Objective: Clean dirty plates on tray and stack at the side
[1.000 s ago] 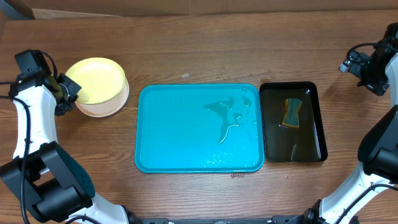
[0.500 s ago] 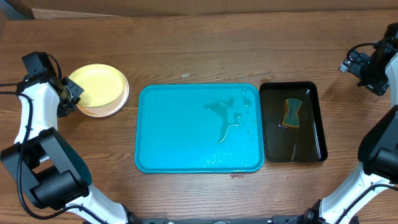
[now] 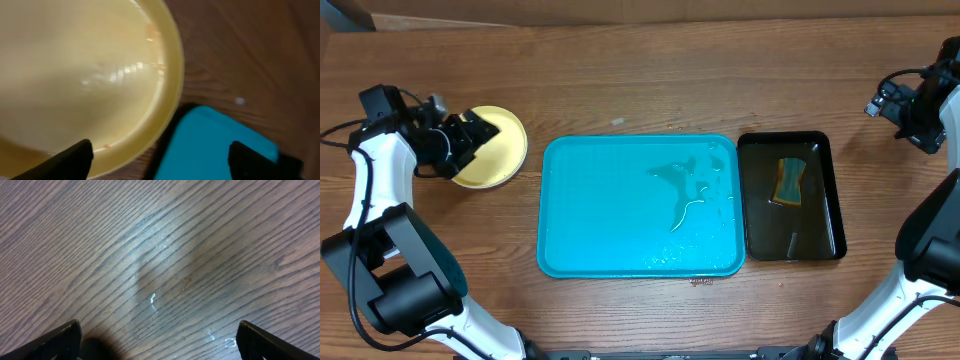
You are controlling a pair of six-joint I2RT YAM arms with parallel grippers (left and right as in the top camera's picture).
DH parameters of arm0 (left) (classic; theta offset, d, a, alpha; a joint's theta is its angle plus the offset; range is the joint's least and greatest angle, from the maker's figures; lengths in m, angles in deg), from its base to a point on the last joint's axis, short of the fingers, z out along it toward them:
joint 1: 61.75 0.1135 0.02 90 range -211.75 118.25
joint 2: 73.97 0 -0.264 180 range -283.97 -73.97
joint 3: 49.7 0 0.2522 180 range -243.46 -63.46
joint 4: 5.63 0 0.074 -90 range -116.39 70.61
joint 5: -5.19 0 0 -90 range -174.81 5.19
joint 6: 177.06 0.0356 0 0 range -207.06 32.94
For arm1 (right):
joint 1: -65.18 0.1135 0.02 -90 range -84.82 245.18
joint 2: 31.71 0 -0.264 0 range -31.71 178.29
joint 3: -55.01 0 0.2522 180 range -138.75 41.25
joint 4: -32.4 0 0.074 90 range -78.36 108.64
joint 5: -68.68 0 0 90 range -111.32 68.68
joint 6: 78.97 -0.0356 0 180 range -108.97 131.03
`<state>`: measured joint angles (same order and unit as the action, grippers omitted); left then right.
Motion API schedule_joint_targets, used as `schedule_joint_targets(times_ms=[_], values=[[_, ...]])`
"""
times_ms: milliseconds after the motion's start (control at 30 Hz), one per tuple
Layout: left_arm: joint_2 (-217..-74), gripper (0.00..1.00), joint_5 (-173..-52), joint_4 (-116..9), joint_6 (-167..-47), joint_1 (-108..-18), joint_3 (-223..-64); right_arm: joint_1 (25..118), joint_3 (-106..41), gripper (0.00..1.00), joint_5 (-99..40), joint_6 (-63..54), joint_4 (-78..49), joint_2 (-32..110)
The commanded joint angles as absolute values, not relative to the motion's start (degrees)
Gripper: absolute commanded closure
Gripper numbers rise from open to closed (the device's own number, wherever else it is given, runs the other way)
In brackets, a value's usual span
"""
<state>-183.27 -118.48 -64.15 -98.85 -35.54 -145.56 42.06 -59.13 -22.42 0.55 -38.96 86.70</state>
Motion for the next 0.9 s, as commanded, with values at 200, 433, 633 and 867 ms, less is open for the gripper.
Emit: schedule_joint_targets(times_ms=[200,433,633,867], values=[[-183.2,0.00,-126.7,-64.6,-95.2,-38.6,-145.8,42.3,-59.3,0.00,-22.3,0.3,-38.6,85.4],[-183.3,0.00,-107.8,-64.5,-95.2,-38.9,-145.9,42.3,-59.3,0.00,-22.3,0.3,-38.6,85.4],[-183.3,0.00,-94.8,-64.4,-95.2,-38.9,-145.9,42.3,-59.3,0.00,-22.3,0.3,-38.6,85.4],[-183.3,0.00,-93.6,-64.4,-95.2,-38.9,-145.9,42.3,-59.3,0.00,-22.3,0.3,-38.6,85.4]])
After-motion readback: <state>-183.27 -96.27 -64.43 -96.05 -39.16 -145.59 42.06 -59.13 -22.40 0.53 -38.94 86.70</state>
